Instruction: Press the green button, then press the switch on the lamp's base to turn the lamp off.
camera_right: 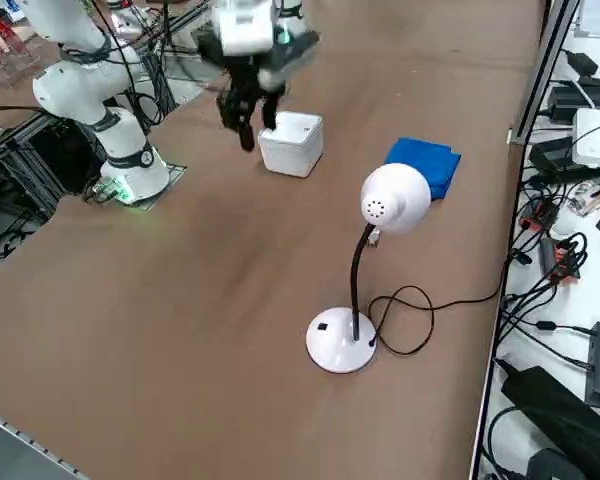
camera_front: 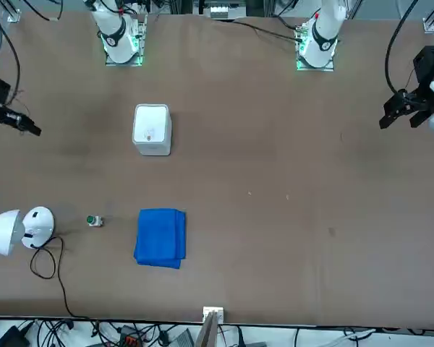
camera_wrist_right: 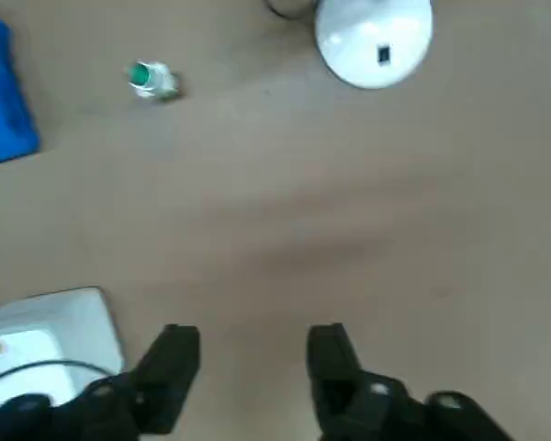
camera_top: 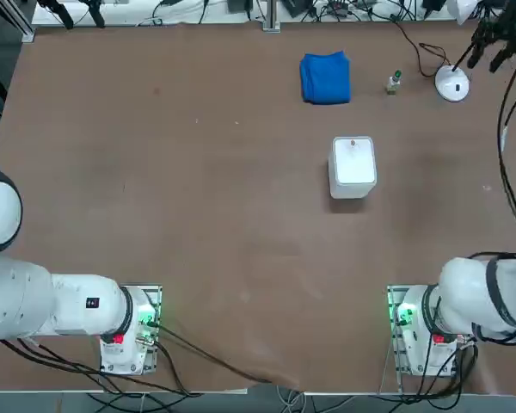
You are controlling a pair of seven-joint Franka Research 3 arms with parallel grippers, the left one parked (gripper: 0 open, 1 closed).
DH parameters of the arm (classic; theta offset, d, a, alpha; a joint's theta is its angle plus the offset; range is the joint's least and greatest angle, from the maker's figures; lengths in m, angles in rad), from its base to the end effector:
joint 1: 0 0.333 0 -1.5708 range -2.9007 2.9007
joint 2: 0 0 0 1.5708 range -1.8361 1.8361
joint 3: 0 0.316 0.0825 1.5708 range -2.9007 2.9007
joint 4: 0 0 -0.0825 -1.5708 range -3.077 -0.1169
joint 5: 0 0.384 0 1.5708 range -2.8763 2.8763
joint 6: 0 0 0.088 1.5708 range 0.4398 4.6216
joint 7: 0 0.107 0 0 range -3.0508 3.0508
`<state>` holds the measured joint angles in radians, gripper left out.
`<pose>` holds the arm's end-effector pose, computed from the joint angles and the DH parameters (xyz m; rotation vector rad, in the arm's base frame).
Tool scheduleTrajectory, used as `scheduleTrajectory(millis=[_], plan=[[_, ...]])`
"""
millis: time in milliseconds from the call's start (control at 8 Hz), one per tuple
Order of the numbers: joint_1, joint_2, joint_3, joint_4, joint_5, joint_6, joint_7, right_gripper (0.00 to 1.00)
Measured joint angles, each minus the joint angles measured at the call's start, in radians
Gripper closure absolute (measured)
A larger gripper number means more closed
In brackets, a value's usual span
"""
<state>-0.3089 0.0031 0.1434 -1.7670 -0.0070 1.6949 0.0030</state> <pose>0.5482 -0.0923 0.5403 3.1280 -0.2624 -0.1185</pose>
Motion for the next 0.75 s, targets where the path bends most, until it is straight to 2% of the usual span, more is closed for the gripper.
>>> scheduleTrajectory(millis=[125, 375, 625, 750], plan=[[0.052, 0.001, 0.004, 0.074, 0.002, -0.060, 0.000, 0.01], [0.141, 0.003, 0.011, 0.150, 0.003, -0.111, 0.001, 0.00], [0.175, 0.010, 0.011, 0.161, 0.005, -0.114, 0.000, 0.00], [0.217, 0.019, -0.007, 0.161, 0.005, -0.114, 0.000, 0.00]])
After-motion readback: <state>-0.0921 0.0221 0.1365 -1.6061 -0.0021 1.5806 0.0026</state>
